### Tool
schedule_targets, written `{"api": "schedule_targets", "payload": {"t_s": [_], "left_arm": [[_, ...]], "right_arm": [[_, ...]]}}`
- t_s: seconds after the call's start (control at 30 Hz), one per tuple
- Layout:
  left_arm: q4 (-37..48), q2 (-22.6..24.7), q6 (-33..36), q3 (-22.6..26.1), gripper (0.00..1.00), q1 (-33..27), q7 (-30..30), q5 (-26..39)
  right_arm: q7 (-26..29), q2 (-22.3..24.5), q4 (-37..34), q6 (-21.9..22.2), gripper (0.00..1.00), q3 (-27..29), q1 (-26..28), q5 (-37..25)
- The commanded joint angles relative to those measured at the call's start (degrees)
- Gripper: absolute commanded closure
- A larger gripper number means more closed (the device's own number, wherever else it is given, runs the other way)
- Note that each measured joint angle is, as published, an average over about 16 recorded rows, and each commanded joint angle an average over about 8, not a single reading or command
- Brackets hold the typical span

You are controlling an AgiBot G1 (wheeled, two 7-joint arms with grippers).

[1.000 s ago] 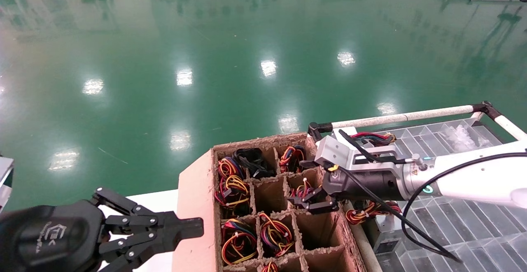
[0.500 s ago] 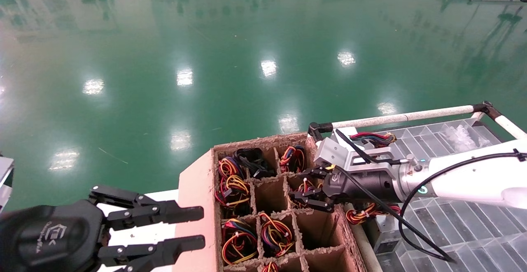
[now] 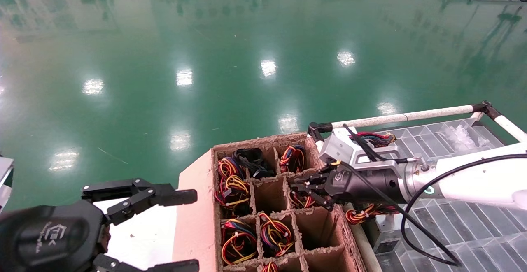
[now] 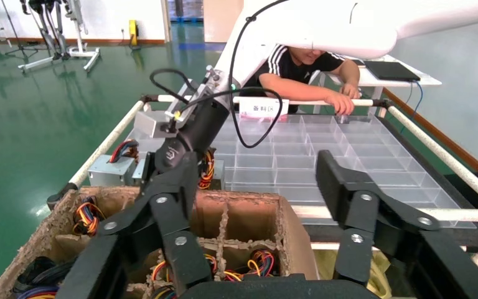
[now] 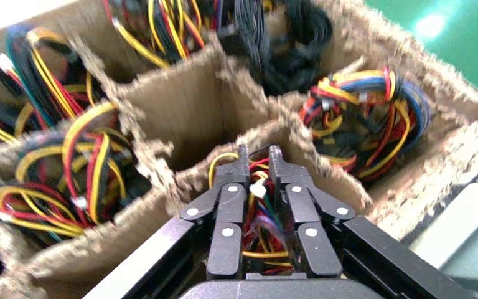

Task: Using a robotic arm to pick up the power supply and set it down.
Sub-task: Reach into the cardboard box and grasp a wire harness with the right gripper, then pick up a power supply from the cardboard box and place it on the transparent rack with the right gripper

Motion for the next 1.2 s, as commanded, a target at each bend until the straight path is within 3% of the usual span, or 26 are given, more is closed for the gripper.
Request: {"api": "schedule_targets", "payload": {"t_s": [0.03,0.67,1.2], "left_arm": [[0.0,0.0,0.0,0.0,0.0,0.0,0.0,0.0],[0.0,0.0,0.0,0.01,0.0,0.0,0.0,-0.01],[0.0,-0.01,-0.01,0.02,0.0,0.0,0.01,-0.01]], "right_arm": [[0.1,0.29,0.36,-0.1,1.0,0.45,-0.25,0.75],[-1.72,5.45,5.36,-5.3,1.0,7.31,-2.33,12.81],[-4.96,11.15,6.9,-14.77,1.0,16.3,-5.11,29.42]]}}
